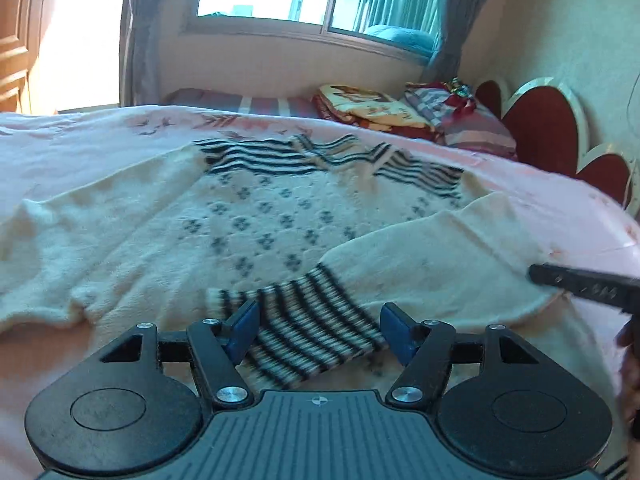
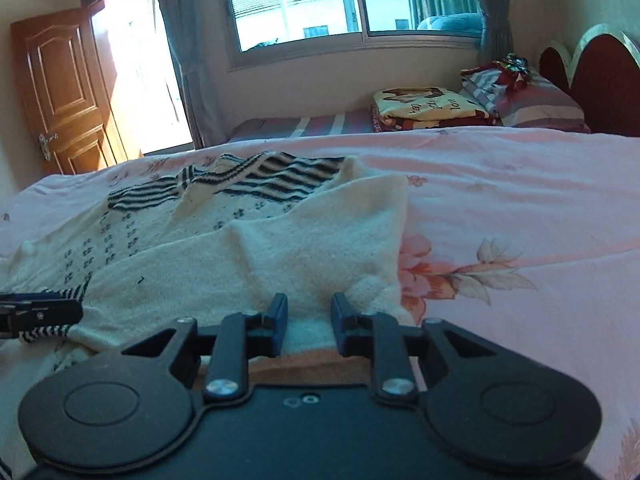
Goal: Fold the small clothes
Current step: 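Open the right tool to lay the sleeve on the sweater body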
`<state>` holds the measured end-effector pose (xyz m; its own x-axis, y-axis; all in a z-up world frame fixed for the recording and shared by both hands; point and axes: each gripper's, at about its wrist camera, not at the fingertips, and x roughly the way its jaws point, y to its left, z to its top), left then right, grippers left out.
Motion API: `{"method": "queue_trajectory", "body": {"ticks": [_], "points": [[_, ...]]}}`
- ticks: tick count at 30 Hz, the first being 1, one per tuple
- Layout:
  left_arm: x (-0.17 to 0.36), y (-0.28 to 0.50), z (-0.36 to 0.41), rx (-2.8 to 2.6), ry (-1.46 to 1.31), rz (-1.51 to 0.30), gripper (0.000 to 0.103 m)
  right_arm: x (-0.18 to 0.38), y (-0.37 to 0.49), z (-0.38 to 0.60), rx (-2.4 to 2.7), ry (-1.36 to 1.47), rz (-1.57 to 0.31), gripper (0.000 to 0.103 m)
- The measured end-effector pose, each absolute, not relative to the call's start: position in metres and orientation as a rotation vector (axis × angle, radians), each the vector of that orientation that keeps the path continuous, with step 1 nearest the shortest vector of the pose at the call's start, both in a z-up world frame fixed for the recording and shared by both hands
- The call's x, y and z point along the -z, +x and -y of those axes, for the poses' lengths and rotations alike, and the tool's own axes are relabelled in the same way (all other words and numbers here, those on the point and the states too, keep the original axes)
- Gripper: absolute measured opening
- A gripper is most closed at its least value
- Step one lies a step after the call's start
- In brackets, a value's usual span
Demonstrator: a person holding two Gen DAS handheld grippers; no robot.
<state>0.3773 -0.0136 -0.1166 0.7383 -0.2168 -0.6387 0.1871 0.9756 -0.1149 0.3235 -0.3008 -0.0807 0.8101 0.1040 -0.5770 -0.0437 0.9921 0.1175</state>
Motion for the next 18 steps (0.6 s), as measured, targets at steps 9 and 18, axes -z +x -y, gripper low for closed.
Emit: {"method": "queue_trajectory", "body": {"ticks": [9,18], "points": [[0.115,0.368,-0.081,0.214,-0.379,-0.727,0.066,0.072,0.307,0.269,-0.223,0.262,-0.6,0.031],[0.124,0.407,-0.046,0.351,-0.316,-0.816,0.003,0.068,0.299,0.266,-0.023,0.281,-0.597,0.033]]}}
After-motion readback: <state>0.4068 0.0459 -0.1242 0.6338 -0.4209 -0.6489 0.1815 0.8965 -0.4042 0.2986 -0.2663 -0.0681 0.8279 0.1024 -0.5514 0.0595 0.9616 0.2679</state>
